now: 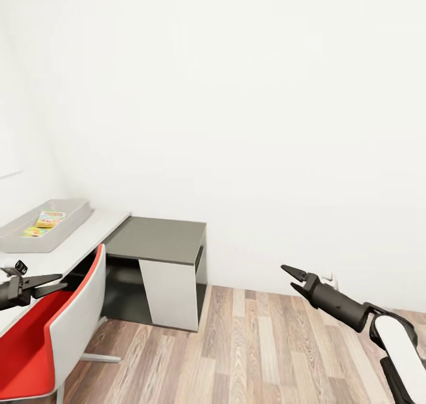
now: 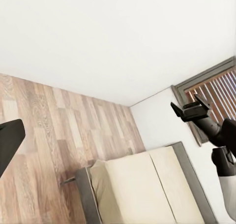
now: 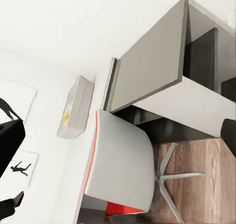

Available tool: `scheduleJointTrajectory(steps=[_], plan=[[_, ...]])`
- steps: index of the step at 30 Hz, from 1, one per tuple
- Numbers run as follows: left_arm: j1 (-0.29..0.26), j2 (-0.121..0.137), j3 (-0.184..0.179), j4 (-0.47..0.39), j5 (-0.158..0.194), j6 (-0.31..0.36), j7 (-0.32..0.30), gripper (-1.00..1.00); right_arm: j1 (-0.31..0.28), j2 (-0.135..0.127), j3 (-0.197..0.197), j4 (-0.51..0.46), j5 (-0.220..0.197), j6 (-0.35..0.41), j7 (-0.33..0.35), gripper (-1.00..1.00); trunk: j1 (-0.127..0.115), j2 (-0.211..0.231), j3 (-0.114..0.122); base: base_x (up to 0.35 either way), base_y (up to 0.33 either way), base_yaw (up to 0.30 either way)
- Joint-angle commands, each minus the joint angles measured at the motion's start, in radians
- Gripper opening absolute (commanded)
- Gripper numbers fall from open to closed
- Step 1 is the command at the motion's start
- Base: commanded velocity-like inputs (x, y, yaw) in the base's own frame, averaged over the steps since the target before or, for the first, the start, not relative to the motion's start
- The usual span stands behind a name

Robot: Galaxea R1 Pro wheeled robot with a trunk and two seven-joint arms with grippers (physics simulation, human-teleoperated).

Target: Put all the toys in the child's room - the three board games (two on the bed and one on the table), the two jigsaw puzzles on the table, and the tennis ball on the table - inside the toy box on the table in the child's room.

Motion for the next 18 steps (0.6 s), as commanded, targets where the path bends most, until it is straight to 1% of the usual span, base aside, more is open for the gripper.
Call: scheduleJointTrajectory(steps=[1, 5, 6, 7, 8, 10, 11, 12, 13, 14, 16, 18], plan=[[0.0, 0.0, -0.001, 0.0, 0.0, 0.011, -0.004, 1.0, -0.002, 0.0, 0.009, 0.0, 0.025, -0.003, 0.009, 1.0, 0.001, -0.002, -0.001, 0.0, 0.0, -0.237], [0.0, -0.011, -0.006, 0.0, -0.005, 0.01, -0.004, 1.0, -0.003, 0.002, 0.096, 0.003, 0.14, -0.035, -0.001, 1.0, 0.001, -0.002, 0.001, 0.0, 0.0, -0.112], [0.0, -0.015, -0.007, 0.0, -0.006, 0.01, -0.004, 1.0, -0.005, 0.008, 0.118, 0.006, 0.169, -0.04, -0.003, 1.0, 0.001, -0.002, 0.001, 0.0, 0.0, -0.032], [0.0, -0.019, -0.008, 0.0, -0.007, 0.01, -0.004, 1.0, -0.006, 0.013, 0.127, 0.009, 0.183, -0.044, -0.004, 1.0, 0.001, -0.002, 0.001, 0.0, 0.0, -0.026], [0.0, -0.033, -0.012, 0.0, -0.01, 0.01, -0.004, 1.0, -0.008, 0.026, 0.141, 0.016, 0.212, -0.052, -0.005, 1.0, 0.001, -0.002, 0.001, 0.0, 0.0, -0.017], [-0.002, -0.076, -0.034, 0.0, -0.027, 0.01, -0.004, 1.0, -0.013, 0.061, 0.156, 0.033, 0.271, -0.063, -0.021, 1.0, 0.001, -0.002, 0.001, 0.0, 0.0, -0.009], [-0.002, -0.087, -0.041, 0.0, -0.036, 0.011, -0.004, 1.0, -0.016, 0.07, 0.159, 0.038, 0.286, -0.065, -0.029, 1.0, 0.001, -0.002, 0.001, 0.0, 0.0, -0.005], [-0.004, -0.107, -0.055, -0.001, -0.06, 0.011, -0.004, 1.0, -0.024, 0.089, 0.162, 0.058, 0.312, -0.068, -0.049, 1.0, 0.001, -0.002, 0.001, 0.0, 0.0, -0.003], [-0.007, -0.128, -0.065, -0.001, -0.092, 0.012, 0.019, 1.0, -0.04, 0.108, 0.164, 0.092, 0.336, -0.07, -0.074, 1.0, 0.001, -0.002, 0.001, 0.0, 0.0, -0.002], [-0.01, -0.153, -0.072, -0.001, -0.126, 0.013, 0.061, 1.0, -0.061, 0.127, 0.167, 0.141, 0.355, -0.071, -0.103, 1.0, 0.001, -0.002, 0.001, 0.0, 0.0, -0.001], [-0.013, -0.213, -0.08, -0.002, -0.183, 0.014, 0.175, 1.0, -0.106, 0.169, 0.178, 0.279, 0.396, -0.073, -0.166, 1.0, 0.001, -0.002, 0.001, 0.0, 0.0, 0.0], [-0.015, -0.271, -0.085, -0.002, -0.212, 0.012, 0.306, 1.0, -0.13, 0.209, 0.197, 0.427, 0.456, -0.096, -0.226, 1.0, 0.001, -0.002, 0.001, 0.0, 0.0, 0.0]])
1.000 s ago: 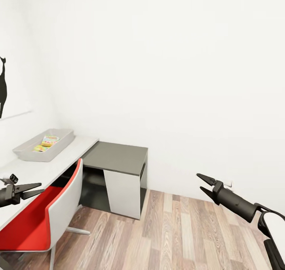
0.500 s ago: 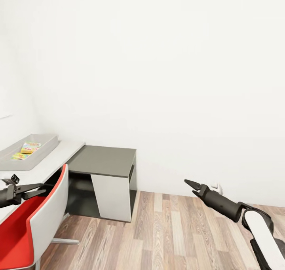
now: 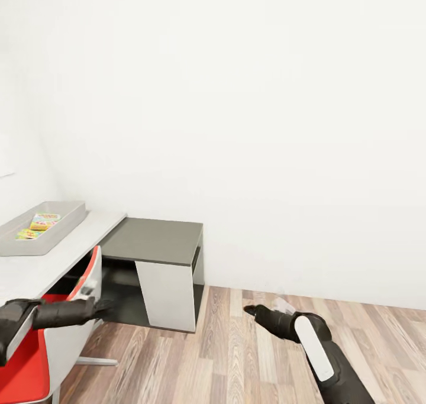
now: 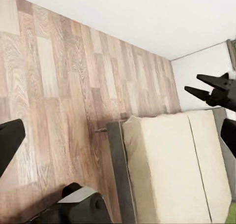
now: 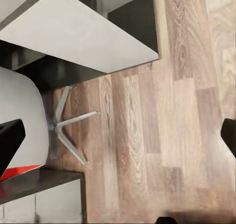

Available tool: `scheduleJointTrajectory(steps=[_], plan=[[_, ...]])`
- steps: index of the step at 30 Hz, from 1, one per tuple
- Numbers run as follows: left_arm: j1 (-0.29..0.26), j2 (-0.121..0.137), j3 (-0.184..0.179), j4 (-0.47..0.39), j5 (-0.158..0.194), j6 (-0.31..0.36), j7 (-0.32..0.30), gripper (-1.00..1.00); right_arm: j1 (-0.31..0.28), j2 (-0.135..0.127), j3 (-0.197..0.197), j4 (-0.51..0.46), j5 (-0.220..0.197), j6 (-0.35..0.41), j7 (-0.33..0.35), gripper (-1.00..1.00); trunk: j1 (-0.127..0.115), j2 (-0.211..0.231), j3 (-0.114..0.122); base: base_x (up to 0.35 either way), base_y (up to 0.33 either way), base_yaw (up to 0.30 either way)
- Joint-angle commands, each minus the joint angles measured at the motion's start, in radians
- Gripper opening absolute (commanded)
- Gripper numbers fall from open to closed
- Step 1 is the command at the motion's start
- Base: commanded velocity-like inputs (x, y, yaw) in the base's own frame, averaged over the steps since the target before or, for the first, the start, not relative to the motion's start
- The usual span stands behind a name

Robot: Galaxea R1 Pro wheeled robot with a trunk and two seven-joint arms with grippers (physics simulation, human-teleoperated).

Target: Put all the toys in the child's room - the three board games (two on the bed and one on the table), the two jigsaw puzzles on the table, and the tennis ball on the table - inside the toy box on the table in the child's room.

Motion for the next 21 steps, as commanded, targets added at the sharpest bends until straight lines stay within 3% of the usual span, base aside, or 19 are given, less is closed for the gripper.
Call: scheduleJointTrajectory(steps=[1, 2, 3, 5, 8, 11, 12, 14, 15, 17, 21], plan=[[-0.001, -0.03, -0.003, 0.003, -0.006, 0.007, 0.071, 1.0, -0.007, 0.015, 0.011, 0.063, 0.027, -0.023, -0.034, 1.0, 0.001, -0.003, -0.002, 0.0, 0.0, 0.0], [-0.002, -0.065, -0.006, 0.01, -0.015, 0.006, 0.152, 1.0, -0.011, 0.024, 0.025, 0.115, 0.067, -0.056, -0.051, 1.0, 0.001, -0.003, -0.002, 0.0, 0.0, 0.0], [-0.002, -0.084, -0.008, 0.017, -0.022, 0.005, 0.198, 1.0, -0.012, 0.026, 0.031, 0.139, 0.087, -0.073, -0.057, 1.0, 0.001, -0.003, -0.002, 0.0, 0.0, 0.0], [-0.001, -0.16, -0.017, 0.053, -0.059, -0.007, 0.39, 1.0, -0.011, 0.034, 0.053, 0.232, 0.157, -0.144, -0.073, 1.0, 0.001, -0.003, -0.002, 0.0, 0.0, 0.0], [0.005, -0.217, -0.023, 0.112, -0.094, -0.065, 0.571, 1.0, -0.004, 0.037, 0.066, 0.363, 0.203, -0.231, -0.079, 1.0, 0.001, -0.003, -0.002, 0.0, 0.0, 0.0], [0.01, -0.271, -0.025, 0.344, -0.119, -0.266, 0.77, 1.0, -0.001, 0.038, 0.074, 0.659, 0.233, -0.443, -0.082, 1.0, 0.001, -0.003, -0.002, 0.0, 0.0, 0.0], [0.01, -0.278, -0.025, 0.392, -0.121, -0.309, 0.796, 1.0, -0.001, 0.038, 0.075, 0.712, 0.235, -0.485, -0.083, 1.0, 0.001, -0.003, -0.002, 0.0, 0.0, 0.0], [0.011, -0.302, -0.025, 0.571, -0.127, -0.493, 0.891, 1.0, 0.0, 0.035, 0.077, 0.896, 0.242, -0.637, -0.082, 1.0, 0.001, -0.003, -0.002, 0.0, 0.0, 0.0], [0.014, -0.316, -0.026, 0.676, -0.129, -0.622, 0.957, 1.0, 0.0, 0.031, 0.077, 0.99, 0.244, -0.719, -0.082, 1.0, 0.001, -0.003, -0.002, 0.0, 0.0, 0.0], [0.062, -0.33, -0.026, 0.761, -0.134, -0.775, 1.049, 1.0, -0.003, 0.028, 0.078, 1.061, 0.254, -0.795, -0.082, 1.0, 0.001, -0.003, -0.002, 0.0, 0.0, 0.0], [0.16, -0.337, -0.027, 0.793, -0.139, -0.887, 1.114, 1.0, 0.021, 0.028, 0.082, 1.096, 0.307, -0.835, -0.083, 1.0, 0.001, -0.003, -0.002, 0.0, 0.0, 0.0]])
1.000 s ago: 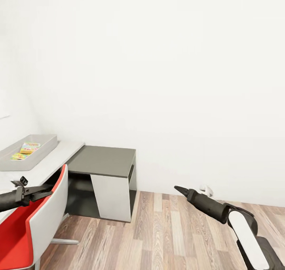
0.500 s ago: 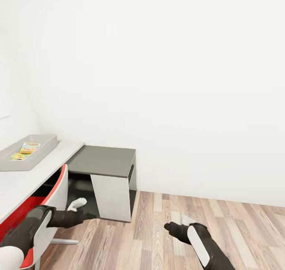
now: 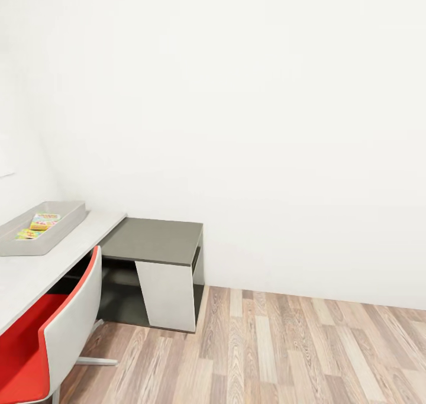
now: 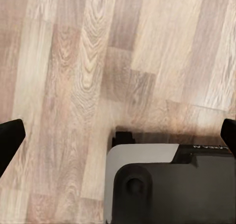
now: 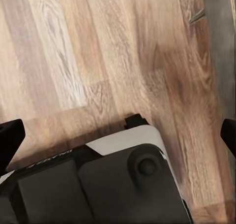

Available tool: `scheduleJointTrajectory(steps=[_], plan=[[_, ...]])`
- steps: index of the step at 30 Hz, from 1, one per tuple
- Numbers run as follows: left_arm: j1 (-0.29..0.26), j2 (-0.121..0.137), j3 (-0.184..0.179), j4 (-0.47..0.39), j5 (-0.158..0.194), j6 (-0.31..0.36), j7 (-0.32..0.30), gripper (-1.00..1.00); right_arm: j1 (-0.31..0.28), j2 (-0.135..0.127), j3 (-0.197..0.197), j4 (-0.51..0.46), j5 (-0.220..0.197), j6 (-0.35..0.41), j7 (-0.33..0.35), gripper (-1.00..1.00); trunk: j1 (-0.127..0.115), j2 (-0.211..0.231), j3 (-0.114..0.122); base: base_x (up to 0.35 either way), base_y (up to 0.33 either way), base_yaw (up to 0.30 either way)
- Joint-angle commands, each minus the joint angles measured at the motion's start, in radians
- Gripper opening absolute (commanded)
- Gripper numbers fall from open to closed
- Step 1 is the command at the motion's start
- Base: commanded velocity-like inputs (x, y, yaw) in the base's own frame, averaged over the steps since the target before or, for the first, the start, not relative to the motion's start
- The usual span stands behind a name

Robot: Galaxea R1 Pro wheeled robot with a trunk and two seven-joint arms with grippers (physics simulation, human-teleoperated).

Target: Put all the toys in the child's room - the three board games (two on the bed and one on the table), the two jigsaw puzzles on the table, and the tennis ball on the table - inside the toy box on the table in the child's room.

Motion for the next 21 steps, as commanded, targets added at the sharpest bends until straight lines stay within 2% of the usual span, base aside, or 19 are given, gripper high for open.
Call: scheduleJointTrajectory(steps=[1, 4, 8, 15, 21], plan=[[0.009, 0.0, 0.004, 0.002, 0.002, -0.01, -0.001, 1.0, 0.003, 0.001, 0.008, 0.002, -0.001, -0.004, -0.003, 1.0, 0.001, -0.002, -0.002, 0.0, 0.0, 0.0], [0.054, 0.001, 0.004, 0.005, -0.003, -0.048, 0.007, 1.0, 0.025, 0.005, 0.008, 0.007, 0.031, -0.008, -0.004, 1.0, 0.001, -0.002, -0.002, 0.0, 0.0, 0.0], [0.096, 0.004, 0.004, 0.007, -0.006, -0.066, 0.015, 1.0, 0.076, 0.003, 0.009, 0.009, 0.058, -0.01, -0.004, 1.0, 0.001, -0.002, -0.002, -0.102, 0.0, 0.0], [0.138, 0.002, 0.004, 0.007, -0.006, -0.093, 0.101, 1.0, 0.161, -0.009, 0.009, 0.009, 0.066, -0.033, -0.002, 1.0, 0.001, -0.002, -0.002, -0.153, 0.0, 0.0], [0.165, -0.001, 0.004, 0.008, -0.003, -0.124, 0.118, 1.0, 0.179, -0.009, 0.01, 0.009, 0.066, -0.053, 0.003, 1.0, 0.001, -0.002, -0.002, -0.016, 0.0, -0.007]])
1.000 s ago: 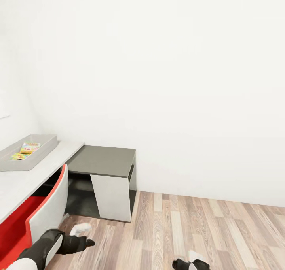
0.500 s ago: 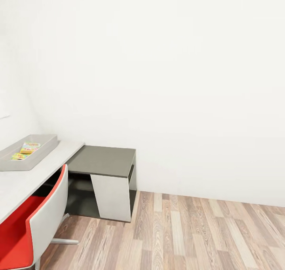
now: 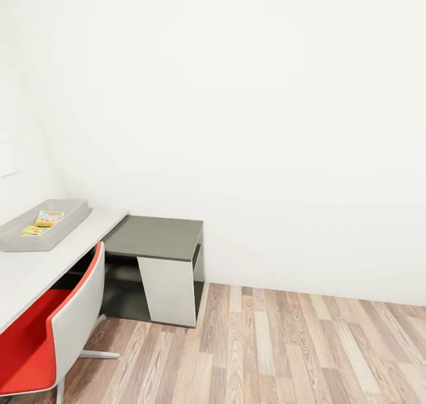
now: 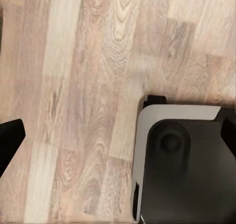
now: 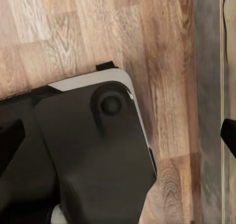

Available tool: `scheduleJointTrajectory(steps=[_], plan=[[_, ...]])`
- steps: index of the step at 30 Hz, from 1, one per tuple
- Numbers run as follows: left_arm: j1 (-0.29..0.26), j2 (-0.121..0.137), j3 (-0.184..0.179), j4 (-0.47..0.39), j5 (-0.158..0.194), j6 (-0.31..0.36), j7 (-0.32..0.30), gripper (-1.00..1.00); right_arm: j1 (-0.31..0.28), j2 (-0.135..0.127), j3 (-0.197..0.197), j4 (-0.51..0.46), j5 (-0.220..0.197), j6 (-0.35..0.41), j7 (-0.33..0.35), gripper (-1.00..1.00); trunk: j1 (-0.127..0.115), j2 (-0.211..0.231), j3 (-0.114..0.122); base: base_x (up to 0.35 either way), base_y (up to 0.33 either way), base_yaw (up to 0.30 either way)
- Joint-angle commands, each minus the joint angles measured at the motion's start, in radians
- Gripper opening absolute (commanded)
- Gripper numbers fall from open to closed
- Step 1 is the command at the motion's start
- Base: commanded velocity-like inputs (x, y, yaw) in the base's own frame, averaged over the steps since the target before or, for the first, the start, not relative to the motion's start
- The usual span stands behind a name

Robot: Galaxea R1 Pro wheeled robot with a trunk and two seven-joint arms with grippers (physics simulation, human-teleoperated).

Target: Put all the toys in the child's room - the three board games (two on the bed and one on the table), the two jigsaw puzzles on the table, and the tennis ball on the table - inside the toy box on the table in the child's room.

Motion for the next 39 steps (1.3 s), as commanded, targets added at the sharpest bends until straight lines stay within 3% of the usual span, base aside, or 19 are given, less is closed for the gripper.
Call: scheduleJointTrajectory(steps=[1, 6, 12, 21, 39], plan=[[0.004, 0.0, 0.004, 0.001, 0.003, -0.004, -0.002, 1.0, 0.0, 0.002, 0.009, 0.001, -0.009, -0.005, -0.003, 1.0, 0.001, -0.002, -0.003, -0.003, 0.0, -0.113], [0.031, -0.002, 0.005, 0.003, 0.003, -0.003, 0.0, 1.0, 0.001, 0.016, 0.011, 0.002, -0.012, -0.006, -0.002, 1.0, 0.001, -0.002, -0.005, -0.001, 0.0, -0.15], [0.041, -0.006, 0.011, -0.003, 0.004, -0.013, 0.0, 1.0, 0.001, 0.008, 0.009, 0.001, -0.02, -0.007, -0.008, 1.0, 0.001, -0.002, -0.006, 0.0, 0.0, -0.026], [0.043, -0.044, 0.012, -0.001, 0.004, -0.012, 0.0, 1.0, 0.001, -0.004, 0.005, 0.001, -0.019, -0.008, -0.008, 1.0, 0.001, -0.002, -0.006, 0.0, 0.0, -0.001], [0.043, -0.048, 0.011, -0.002, 0.002, -0.014, 0.0, 1.0, 0.001, -0.005, 0.005, 0.001, -0.019, -0.008, -0.008, 1.0, 0.001, -0.002, -0.006, 0.0, 0.0, 0.0]])
